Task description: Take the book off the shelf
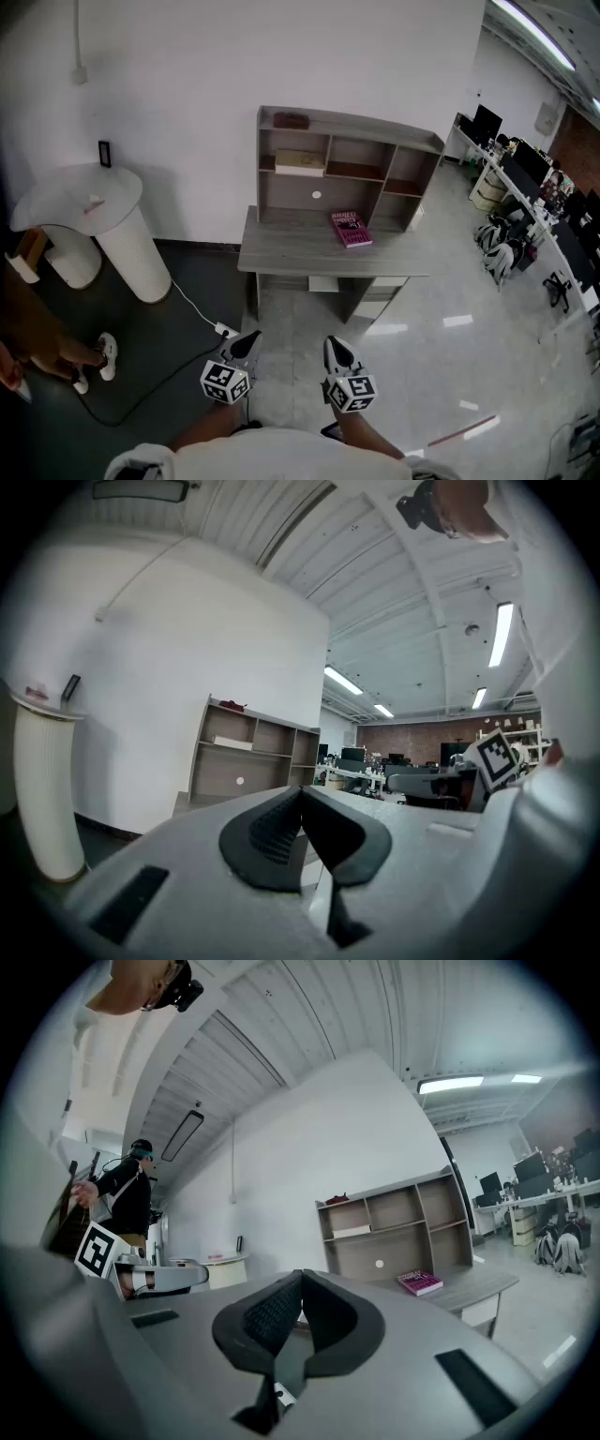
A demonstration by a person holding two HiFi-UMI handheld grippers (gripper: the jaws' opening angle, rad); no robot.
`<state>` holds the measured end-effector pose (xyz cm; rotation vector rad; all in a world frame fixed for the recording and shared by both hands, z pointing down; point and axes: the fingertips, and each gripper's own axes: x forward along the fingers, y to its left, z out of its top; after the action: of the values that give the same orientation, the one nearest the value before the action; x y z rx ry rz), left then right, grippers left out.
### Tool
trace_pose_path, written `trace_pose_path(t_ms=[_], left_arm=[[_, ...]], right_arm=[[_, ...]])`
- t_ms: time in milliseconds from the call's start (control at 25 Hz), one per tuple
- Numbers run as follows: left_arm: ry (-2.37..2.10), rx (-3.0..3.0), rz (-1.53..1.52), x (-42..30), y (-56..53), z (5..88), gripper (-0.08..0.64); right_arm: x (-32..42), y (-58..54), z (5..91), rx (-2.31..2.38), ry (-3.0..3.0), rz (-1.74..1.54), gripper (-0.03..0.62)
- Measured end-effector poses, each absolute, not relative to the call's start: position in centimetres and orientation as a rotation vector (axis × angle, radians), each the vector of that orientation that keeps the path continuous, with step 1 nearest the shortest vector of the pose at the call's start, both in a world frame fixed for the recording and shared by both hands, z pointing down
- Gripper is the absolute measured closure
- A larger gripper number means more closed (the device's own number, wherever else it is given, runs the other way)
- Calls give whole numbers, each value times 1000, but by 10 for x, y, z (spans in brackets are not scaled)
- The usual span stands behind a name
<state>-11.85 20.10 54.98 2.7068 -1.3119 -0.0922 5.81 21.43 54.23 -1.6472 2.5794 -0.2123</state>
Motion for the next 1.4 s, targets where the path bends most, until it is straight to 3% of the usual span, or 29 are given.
trace_pose_path(t_ms=[1000, 1400], left_arm=[[-1289, 2658, -179, -95, 186, 549, 545], [-1272, 2653, -237, -89, 131, 551, 545]], right_arm=[[88, 200, 537, -1368, 2548, -290, 577], [104, 152, 564, -1356, 2561, -367, 577]])
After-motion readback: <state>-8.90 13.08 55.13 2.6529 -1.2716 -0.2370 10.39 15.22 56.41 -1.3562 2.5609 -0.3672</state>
